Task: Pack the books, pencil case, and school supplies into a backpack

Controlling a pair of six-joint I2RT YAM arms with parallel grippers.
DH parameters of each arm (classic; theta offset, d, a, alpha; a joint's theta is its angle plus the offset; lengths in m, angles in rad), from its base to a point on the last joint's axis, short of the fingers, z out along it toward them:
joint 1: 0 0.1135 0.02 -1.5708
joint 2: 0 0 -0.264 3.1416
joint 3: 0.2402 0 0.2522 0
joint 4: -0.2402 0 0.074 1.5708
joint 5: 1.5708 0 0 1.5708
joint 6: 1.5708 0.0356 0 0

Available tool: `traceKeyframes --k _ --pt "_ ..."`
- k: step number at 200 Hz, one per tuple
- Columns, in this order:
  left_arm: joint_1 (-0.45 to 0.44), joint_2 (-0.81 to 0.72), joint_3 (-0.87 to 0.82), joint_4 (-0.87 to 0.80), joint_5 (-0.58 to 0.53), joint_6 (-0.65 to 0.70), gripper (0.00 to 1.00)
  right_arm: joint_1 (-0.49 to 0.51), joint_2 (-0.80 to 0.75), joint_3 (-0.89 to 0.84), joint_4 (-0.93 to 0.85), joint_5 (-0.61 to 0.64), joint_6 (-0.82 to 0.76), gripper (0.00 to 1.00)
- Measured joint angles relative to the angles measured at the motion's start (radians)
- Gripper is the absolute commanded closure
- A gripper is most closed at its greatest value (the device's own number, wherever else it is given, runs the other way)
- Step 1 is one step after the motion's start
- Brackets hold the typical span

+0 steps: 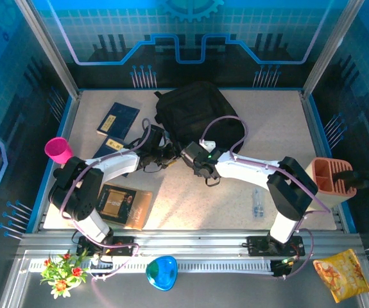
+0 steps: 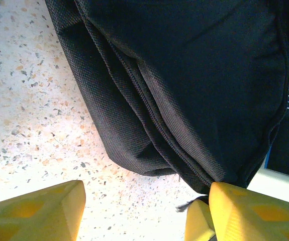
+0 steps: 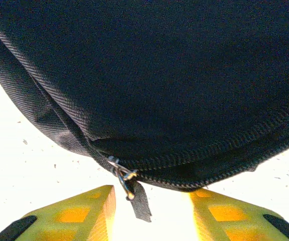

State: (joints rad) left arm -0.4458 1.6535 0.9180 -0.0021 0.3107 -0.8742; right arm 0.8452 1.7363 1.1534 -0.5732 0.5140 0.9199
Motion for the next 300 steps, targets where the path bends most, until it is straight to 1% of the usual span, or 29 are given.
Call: traceKeyframes --k 49,72,83,108,129,148,165,173,203,215,243,269,300 --pt "0.000 0.000 0.000 0.000 0.000 0.000 0.33 0.001 0.045 0.006 0.014 -0.020 -0.004 0.61" --pt "0.000 0.000 0.000 0.000 0.000 -0.001 0.33 0.000 0.053 0.006 0.021 -0.025 -0.004 0.64" --pt "0.000 0.001 0.000 0.000 0.000 -0.003 0.33 0.000 0.056 0.008 0.025 -0.025 -0.006 0.68" --pt "0.000 0.010 0.000 0.001 0.000 -0.019 0.33 -0.002 0.064 0.015 0.035 -0.025 -0.014 0.84" --pt "0.000 0.026 0.001 0.010 0.001 -0.045 0.33 -0.002 0.064 0.016 0.038 -0.024 -0.027 0.94" --pt "0.000 0.044 0.001 0.039 0.005 -0.081 0.34 -0.002 0.045 0.005 0.050 -0.026 -0.037 0.97" --pt "0.000 0.075 0.008 0.074 0.013 -0.122 0.34 -0.004 -0.011 -0.029 0.066 -0.036 -0.043 1.00" --pt "0.000 0.093 0.014 0.091 0.016 -0.138 0.35 -0.009 -0.039 -0.043 0.074 -0.050 -0.047 1.00" --pt "-0.002 0.149 0.056 0.106 0.015 -0.177 0.42 -0.041 -0.123 -0.082 0.098 -0.127 -0.050 1.00" --pt "-0.002 0.162 0.073 0.105 0.004 -0.182 0.44 -0.055 -0.133 -0.090 0.102 -0.153 -0.050 1.00" --pt "-0.006 0.185 0.106 0.096 -0.022 -0.187 0.46 -0.080 -0.142 -0.103 0.106 -0.220 -0.050 0.99" --pt "-0.016 0.229 0.154 0.069 -0.046 -0.190 0.47 -0.106 -0.152 -0.106 0.111 -0.282 -0.053 0.95" --pt "-0.026 0.276 0.196 0.035 -0.069 -0.189 0.59 -0.126 -0.164 -0.107 0.089 -0.306 -0.057 0.93"
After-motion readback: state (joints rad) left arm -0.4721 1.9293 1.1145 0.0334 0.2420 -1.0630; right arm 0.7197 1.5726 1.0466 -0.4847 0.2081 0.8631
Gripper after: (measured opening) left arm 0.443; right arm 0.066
